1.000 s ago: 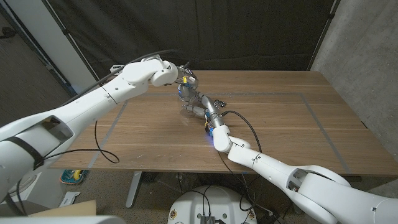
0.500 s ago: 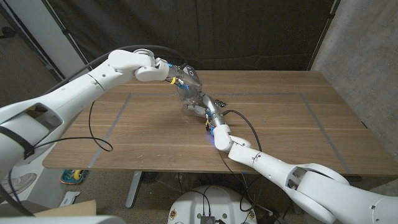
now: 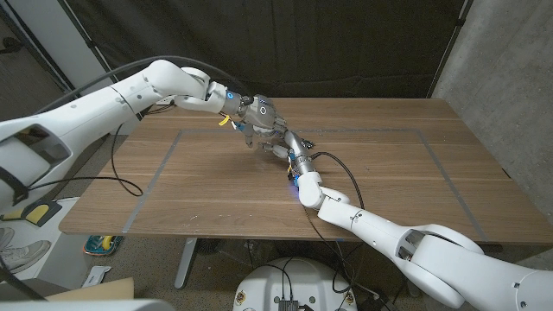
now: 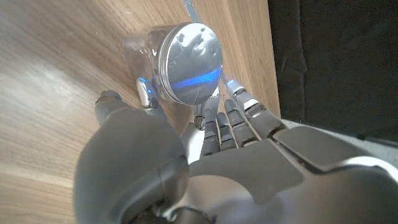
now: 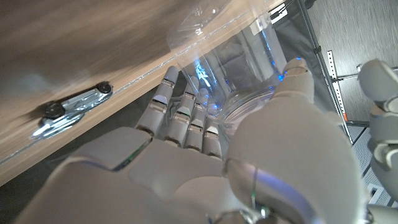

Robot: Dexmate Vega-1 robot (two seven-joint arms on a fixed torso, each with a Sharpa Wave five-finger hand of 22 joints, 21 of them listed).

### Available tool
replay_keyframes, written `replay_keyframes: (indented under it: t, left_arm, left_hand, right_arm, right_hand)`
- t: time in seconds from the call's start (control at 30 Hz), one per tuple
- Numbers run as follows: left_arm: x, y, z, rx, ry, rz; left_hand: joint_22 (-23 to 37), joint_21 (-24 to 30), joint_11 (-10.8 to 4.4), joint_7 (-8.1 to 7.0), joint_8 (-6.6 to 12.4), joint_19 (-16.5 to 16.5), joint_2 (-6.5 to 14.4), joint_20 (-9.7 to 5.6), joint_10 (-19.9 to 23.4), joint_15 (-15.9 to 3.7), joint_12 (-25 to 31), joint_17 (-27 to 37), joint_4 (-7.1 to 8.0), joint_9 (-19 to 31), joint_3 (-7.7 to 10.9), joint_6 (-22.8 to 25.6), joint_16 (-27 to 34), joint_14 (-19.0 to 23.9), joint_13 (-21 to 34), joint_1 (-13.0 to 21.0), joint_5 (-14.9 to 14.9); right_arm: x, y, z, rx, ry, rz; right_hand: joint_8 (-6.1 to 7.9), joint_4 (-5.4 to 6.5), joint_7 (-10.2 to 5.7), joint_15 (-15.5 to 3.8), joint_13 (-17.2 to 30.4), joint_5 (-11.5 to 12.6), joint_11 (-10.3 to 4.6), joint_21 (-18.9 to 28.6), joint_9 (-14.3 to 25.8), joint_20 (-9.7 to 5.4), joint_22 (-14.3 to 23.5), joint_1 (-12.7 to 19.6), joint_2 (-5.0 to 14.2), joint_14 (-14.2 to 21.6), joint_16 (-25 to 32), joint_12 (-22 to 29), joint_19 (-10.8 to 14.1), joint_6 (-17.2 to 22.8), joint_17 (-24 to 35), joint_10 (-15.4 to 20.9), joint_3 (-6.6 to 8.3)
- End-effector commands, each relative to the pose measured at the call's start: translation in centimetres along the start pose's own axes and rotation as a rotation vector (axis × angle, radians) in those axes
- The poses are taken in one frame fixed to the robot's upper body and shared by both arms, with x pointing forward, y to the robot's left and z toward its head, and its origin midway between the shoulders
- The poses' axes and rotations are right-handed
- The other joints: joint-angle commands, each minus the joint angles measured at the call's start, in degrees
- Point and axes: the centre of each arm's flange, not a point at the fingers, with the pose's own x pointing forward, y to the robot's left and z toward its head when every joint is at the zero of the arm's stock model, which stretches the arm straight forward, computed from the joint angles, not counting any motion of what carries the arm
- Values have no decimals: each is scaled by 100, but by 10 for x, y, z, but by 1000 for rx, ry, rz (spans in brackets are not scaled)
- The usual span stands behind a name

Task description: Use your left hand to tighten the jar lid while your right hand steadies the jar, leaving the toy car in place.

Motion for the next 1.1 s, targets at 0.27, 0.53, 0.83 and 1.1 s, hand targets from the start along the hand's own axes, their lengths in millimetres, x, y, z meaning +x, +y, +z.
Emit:
replay_keyframes:
  t: [0.27, 0.53, 0.83, 1.1]
  left_arm:
    - [-34, -1, -24, -155, 288, 67]
    - [-42, 0, -51, -623, 579, 77]
    - [-71, -6, -59, -1087, 807, 355]
    - [-83, -18, -44, -1251, 865, 456]
  left_hand:
    - [-26, -54, -26, -789, -18, -821, 424, 1496, -587, 409, -104, -454, 413, -258, 92, -1492, -4, -922, -239, -719, -834]
    - [-28, -71, 176, -1086, -23, -1626, 735, 1524, -1174, 1035, -536, -749, 516, -607, 103, -2505, 53, -1624, -627, -1339, -1186]
    - [-17, -44, 192, -1125, 148, -1958, 1022, 1521, -952, 1144, -596, -859, 514, -806, 153, -2081, 158, -1529, -822, -1680, -1382]
    - [-11, -33, 238, -1098, 156, -2049, 1104, 1520, -847, 1201, -617, -908, 487, -892, 171, -1981, 162, -1516, -906, -1754, -1464]
  right_arm:
    - [6, -1, -2, 14, -3, 9]
    - [4, -2, -4, 16, 4, 13]
    - [3, -14, -5, 49, -3, 86]
    - [5, -29, -4, 88, -30, 175]
  right_hand:
    - [29, 18, 11, -519, 20, 11, 2, -23, 26, -55, 4, 73, 135, 60, -32, 40, 4, 54, 46, 51, 3]
    - [13, 20, 6, -472, 15, 6, 18, -25, 26, -62, 5, 74, 132, -32, -104, 30, 20, 21, 61, 14, -7]
    - [-244, 297, -16, 51, -122, -124, 249, -224, 9, 247, 14, -450, 64, -870, -637, -416, -350, -539, -3, -792, -247]
    - [-634, 898, -127, 468, -381, -353, 322, -652, -81, 516, -7, -1738, -263, -1734, -945, -1071, -1071, -1160, -194, -1438, -889]
